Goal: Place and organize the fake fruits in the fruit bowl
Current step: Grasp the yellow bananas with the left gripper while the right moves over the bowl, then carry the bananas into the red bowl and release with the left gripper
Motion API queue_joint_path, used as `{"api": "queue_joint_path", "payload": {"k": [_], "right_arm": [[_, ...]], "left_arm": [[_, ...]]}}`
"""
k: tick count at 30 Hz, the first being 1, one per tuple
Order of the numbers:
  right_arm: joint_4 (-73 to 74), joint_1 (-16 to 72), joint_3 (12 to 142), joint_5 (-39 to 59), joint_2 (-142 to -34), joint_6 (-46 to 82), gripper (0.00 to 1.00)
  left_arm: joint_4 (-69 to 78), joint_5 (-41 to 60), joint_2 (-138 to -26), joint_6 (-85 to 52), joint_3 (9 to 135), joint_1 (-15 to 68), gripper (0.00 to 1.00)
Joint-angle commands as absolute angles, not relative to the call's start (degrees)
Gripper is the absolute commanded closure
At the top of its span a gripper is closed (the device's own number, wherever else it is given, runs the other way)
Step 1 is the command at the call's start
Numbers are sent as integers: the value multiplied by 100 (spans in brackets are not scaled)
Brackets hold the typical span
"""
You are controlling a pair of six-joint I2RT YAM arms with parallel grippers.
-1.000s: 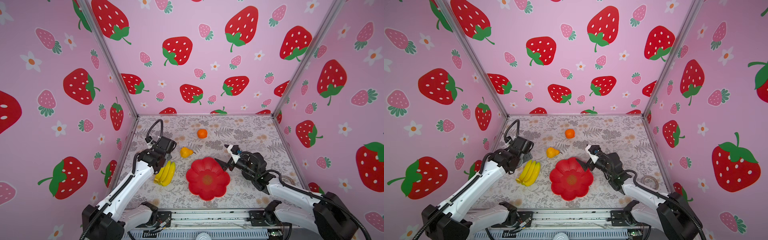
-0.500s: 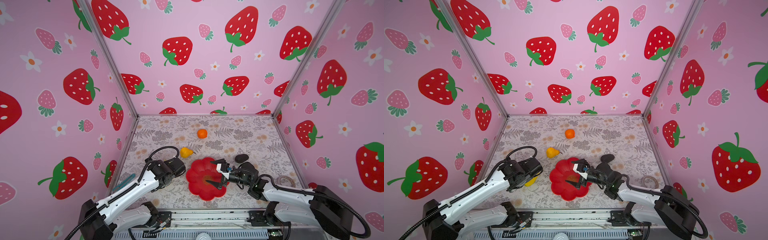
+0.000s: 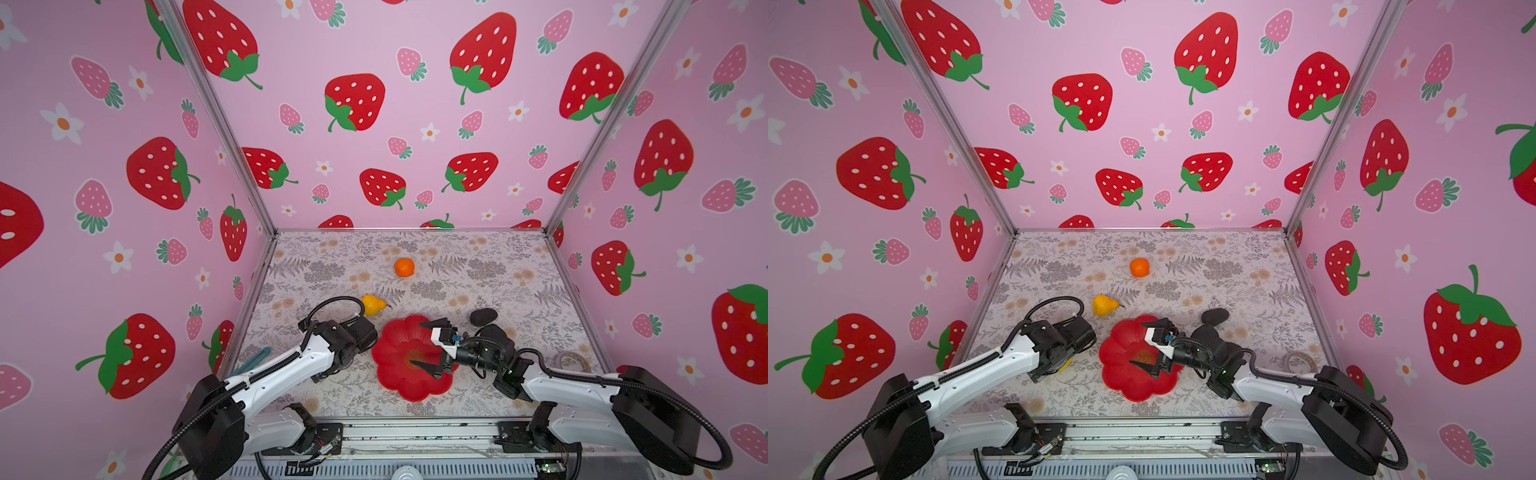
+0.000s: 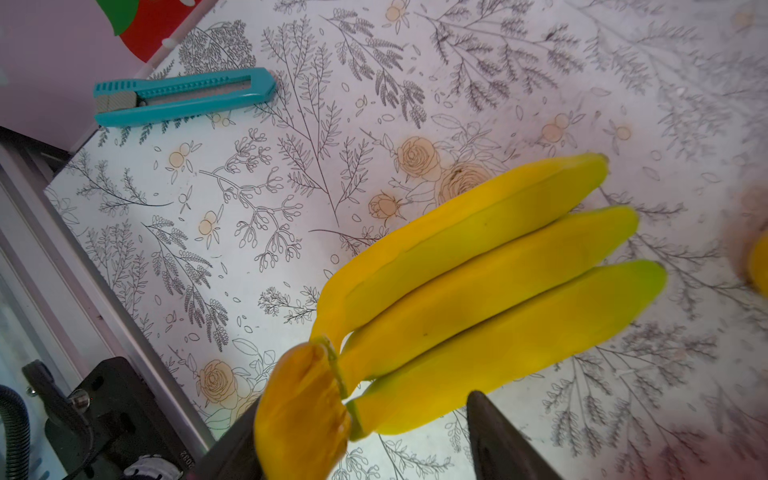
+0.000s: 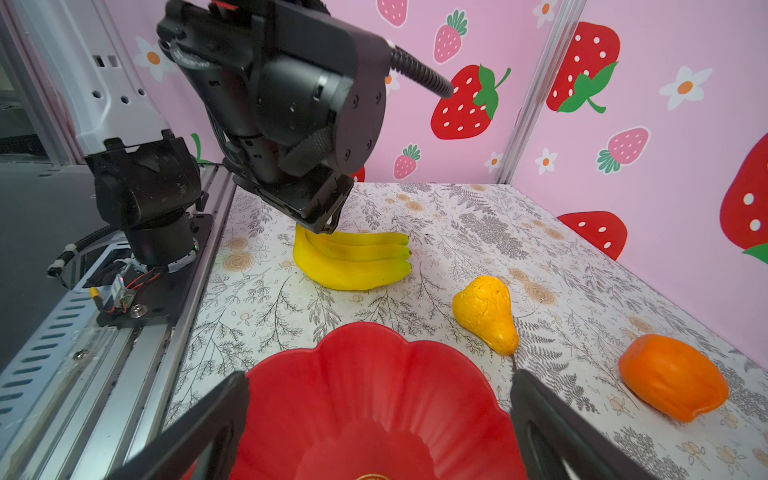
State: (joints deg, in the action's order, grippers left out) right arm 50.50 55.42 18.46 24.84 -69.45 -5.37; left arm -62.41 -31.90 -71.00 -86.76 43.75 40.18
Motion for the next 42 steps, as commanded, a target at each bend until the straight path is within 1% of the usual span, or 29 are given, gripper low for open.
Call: {"api": "queue_joint_path", "payload": {"k": [1,5,8,12,13,15,17,20,22,24,29,30,33,38,40,42], "right_arm": [[5280,5570,1854,2561,-7040,-558,1],[5303,5564,1890,2571,-7120,-554,1],[5326,5569,1898,2581,-7172,-541,1],[5332,5570,1916,2606,-7232,-527,1],[5344,5569,1919,2610,-7231,-526,1],[5359,5566,1916,2610,-7247,-519,1],[5365,5571,1925,2632,-7267,-510,1],[5359,5566,1925,2637,-7274,-510,1],[5356,5570,1925,2641,-7284,-510,1],[5355,5569,1933,2647,-7281,-510,1],[5302,5560,1895,2473,-7159,-536,1],[5330,5545,1848,2361,-7081,-524,1],[5523,5376,1656,2038,-6870,-298,1],[5346,4711,1557,1895,-6629,203,1],[5138,4495,1466,1811,-6391,290,1],[4712,4436,1442,1738,-6161,208,1]], "left_arm": [[-6148,-3375,-7215,-8663,4315,3920,27],[-5923,-3337,-7352,-8595,4142,3803,29],[-5678,-3288,-7409,-8520,3956,3655,34],[-5297,-3196,-7417,-8387,3716,3482,38],[-5251,-3214,-7408,-8361,3693,3474,41],[-5196,-3233,-7399,-8342,3665,3454,54],[-5183,-3256,-7404,-8316,3648,3424,63],[-5199,-3375,-7398,-8310,3612,3394,67],[-5137,-3447,-7383,-8225,3578,3343,79],[-5115,-3494,-7336,-8136,3592,3312,87],[-5335,-3612,-6989,-7869,3836,3326,98],[-5365,-3625,-6881,-7789,3885,3344,100],[-5505,-3664,-6581,-7627,4040,3398,100],[-5845,-3781,-6058,-7364,4431,3702,100],[-6142,-3889,-5844,-7429,4660,3886,100],[-5998,-3848,-5636,-7150,4805,4042,100]]}}
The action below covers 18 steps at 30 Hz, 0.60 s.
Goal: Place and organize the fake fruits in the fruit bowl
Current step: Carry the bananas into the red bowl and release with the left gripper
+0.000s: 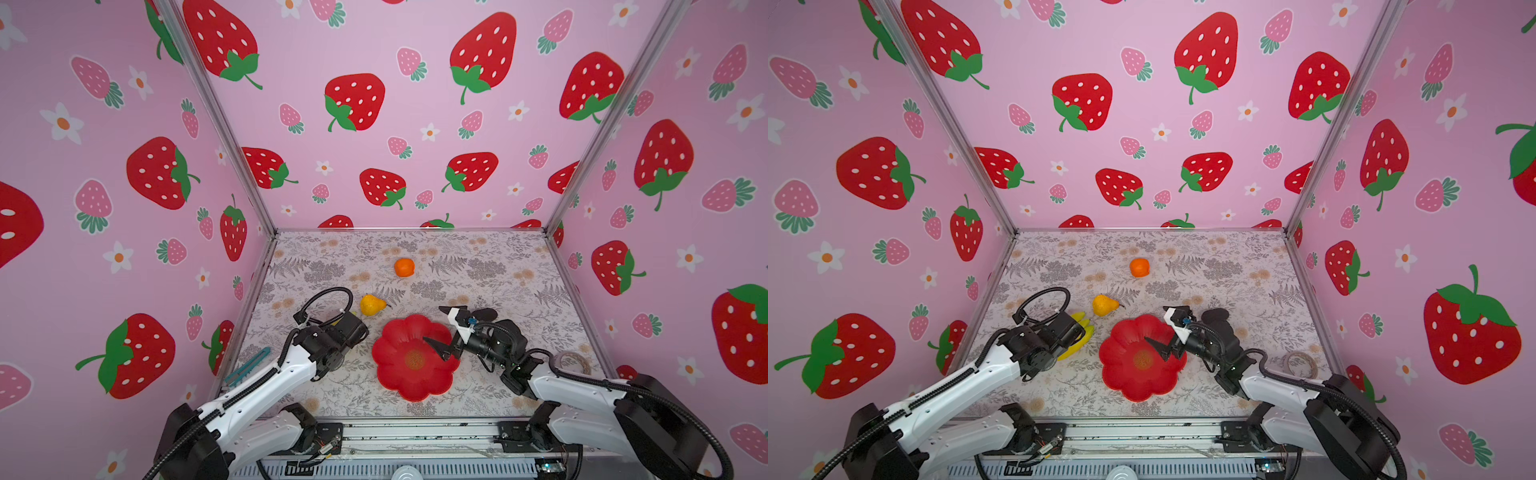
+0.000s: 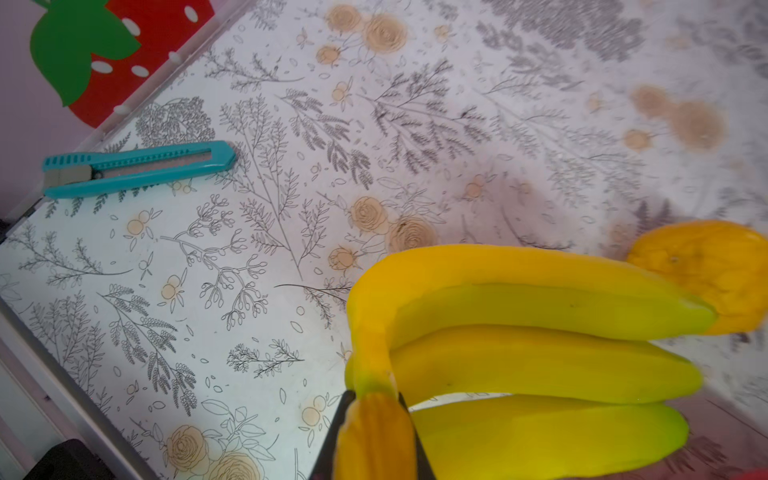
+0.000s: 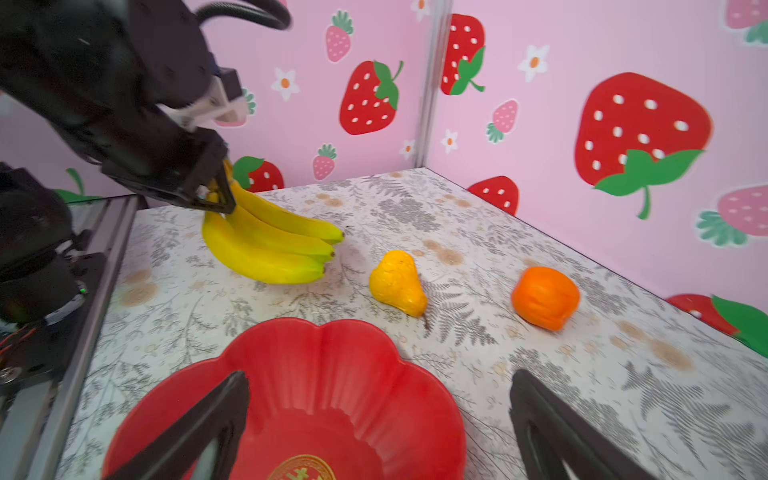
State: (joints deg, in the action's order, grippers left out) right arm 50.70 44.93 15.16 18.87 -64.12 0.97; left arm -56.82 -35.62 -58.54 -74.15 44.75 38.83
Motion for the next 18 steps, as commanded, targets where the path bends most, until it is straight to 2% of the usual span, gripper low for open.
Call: {"api": "queue_joint_path", "payload": {"k": [1,5,9,13,18], "right_arm": [[4488,4438,1446,1723,-6036,155,1],[4098,4438,1269,2072,-5512,74,1],[3670,4437,1019,2201,-4609,101,1],[3600,4438,633,2111,-3946,300,1],[3446,4437,636,2120,-3744,283,1]], "left_arm": [[-5724,-3681,-5565,-6838,4849,4076,100],[-4630,-2596,-5670,-5672,4899,4087,100],[-4244,-1725,-6393,-4891,5205,4309,100],[-3788,-1605,-7213,-4527,5558,4913,100],[-3862,-1696,-8181,-4542,5998,5279,100]]}}
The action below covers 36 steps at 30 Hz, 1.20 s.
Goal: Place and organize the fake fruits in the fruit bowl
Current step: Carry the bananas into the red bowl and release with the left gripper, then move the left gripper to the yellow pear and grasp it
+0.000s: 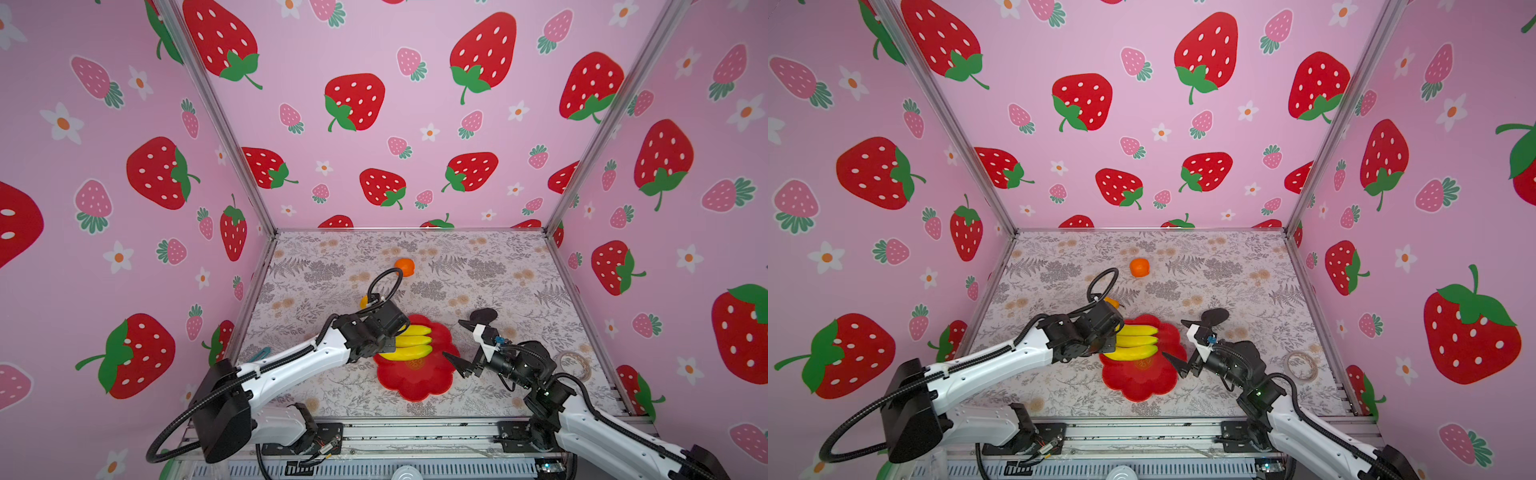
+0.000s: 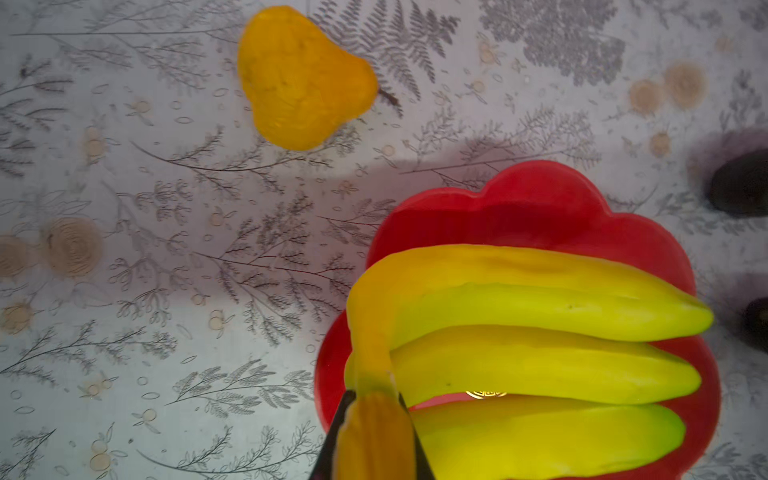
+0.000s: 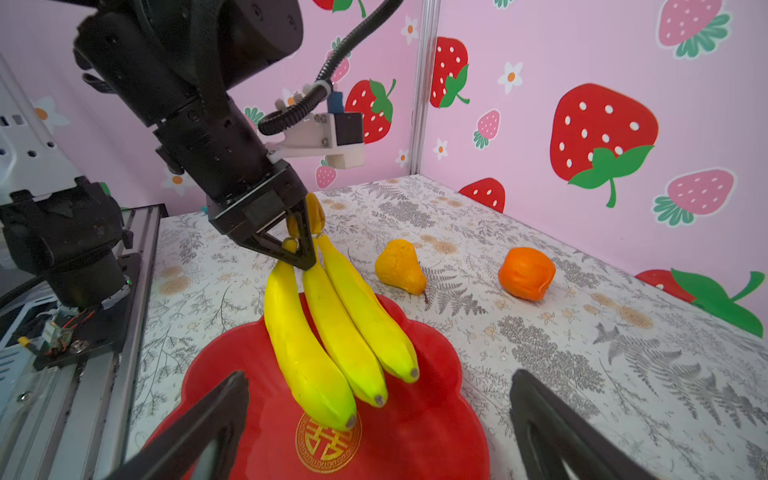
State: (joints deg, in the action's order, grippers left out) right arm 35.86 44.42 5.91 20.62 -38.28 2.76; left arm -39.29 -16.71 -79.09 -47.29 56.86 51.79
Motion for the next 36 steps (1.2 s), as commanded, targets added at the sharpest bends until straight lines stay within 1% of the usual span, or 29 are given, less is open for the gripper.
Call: {"api": "queue_joint_path", "payload": {"k": [1,12,13,16,17,19,20,27,29,33,36], "right_arm": [[3437,4437,645,2100,-3752,276,1],[3401,4436,663,2103,-3718,215,1],[3412,4438,662,2103,-3726,212,1],[3436,4437,668,2083,-3765,198,1],[3453,4436,668,2092,-3783,193,1],[3462,4438,685,2109,-3829,177,1],[3477,4434,681,2116,-3847,183,1],[3800,4436,585,2180,-3964,250,1],[3952,4438,554,2204,-4094,264,1],[4205,4438,615,2369,-4535,281,1],[4511,4435,620,2593,-4806,385,1]], "left_arm": [[-3879,-1687,-8326,-4523,6047,5332,100],[-4122,-1652,-8951,-4411,6158,5563,100],[-4115,-1629,-8956,-4399,6154,5562,96],[-4104,-1622,-8887,-4355,6155,5624,67],[-4108,-1632,-8840,-4331,6160,5639,59],[-4151,-1658,-8693,-4258,6174,5660,48],[-4188,-1677,-8619,-4232,6187,5666,44],[-4541,-1847,-7801,-3604,6655,5660,27],[-4614,-2156,-7656,-3403,6871,5562,25],[-4783,-2261,-7938,-3034,7306,4659,25],[-4632,-1767,-8537,-2626,7426,3756,24]]}}
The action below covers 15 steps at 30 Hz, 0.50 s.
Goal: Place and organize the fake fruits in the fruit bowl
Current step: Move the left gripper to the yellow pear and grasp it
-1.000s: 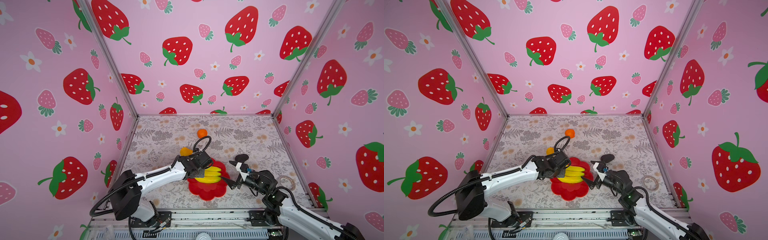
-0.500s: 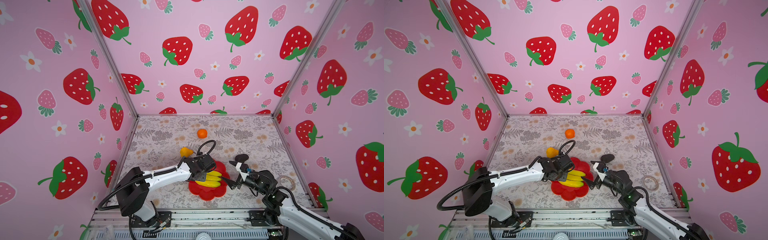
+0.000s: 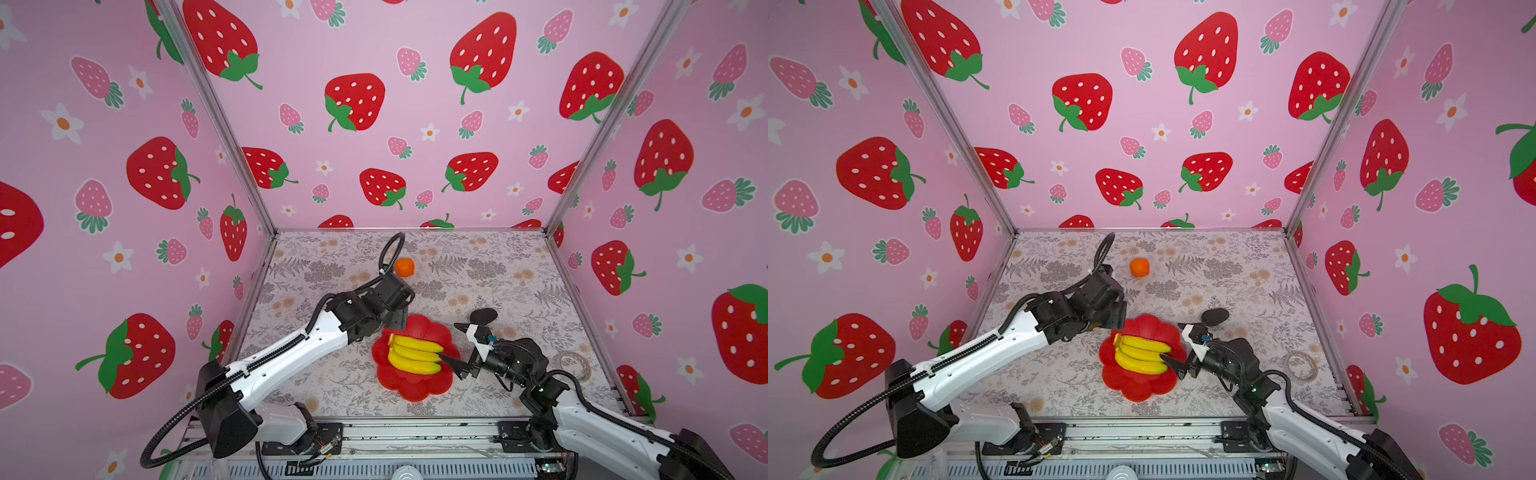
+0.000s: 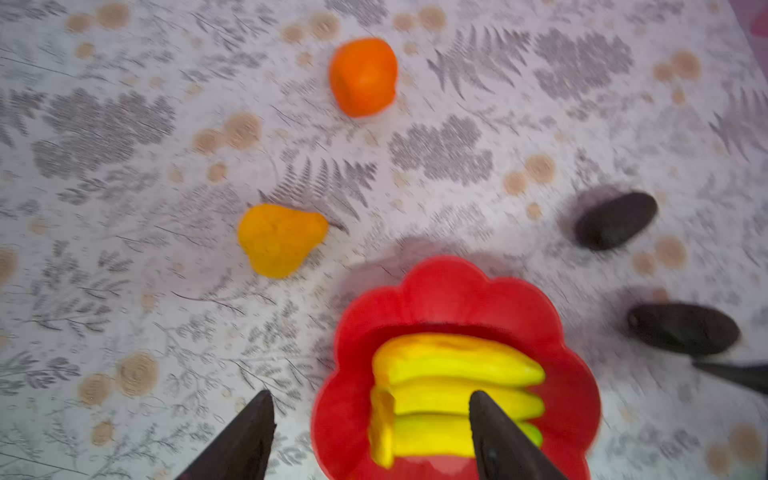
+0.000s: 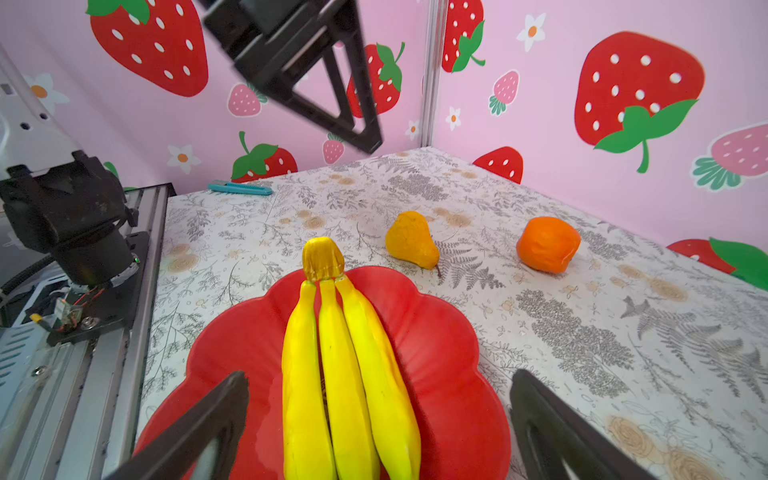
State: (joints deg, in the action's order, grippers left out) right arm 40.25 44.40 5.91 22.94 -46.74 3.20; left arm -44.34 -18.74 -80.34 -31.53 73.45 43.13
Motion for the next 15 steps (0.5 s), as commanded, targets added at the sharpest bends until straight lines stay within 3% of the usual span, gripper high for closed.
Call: {"api": "queue_joint_path", "payload": {"k": [1,7,15], "right_arm": [[4640,4438,615,2643,-4905,431,1],[4746,4514,953,2481,-5715,396,1],[4768,4515,846,2325,-5763,233,1]], "left_arm": [[-4486,-1642,-8759,-2475,7435,3539,22],[-3376,-849,-9586,-1876,7273,2803,15],[-3056,-239,-10348,-1664,7421,2348,14]]}}
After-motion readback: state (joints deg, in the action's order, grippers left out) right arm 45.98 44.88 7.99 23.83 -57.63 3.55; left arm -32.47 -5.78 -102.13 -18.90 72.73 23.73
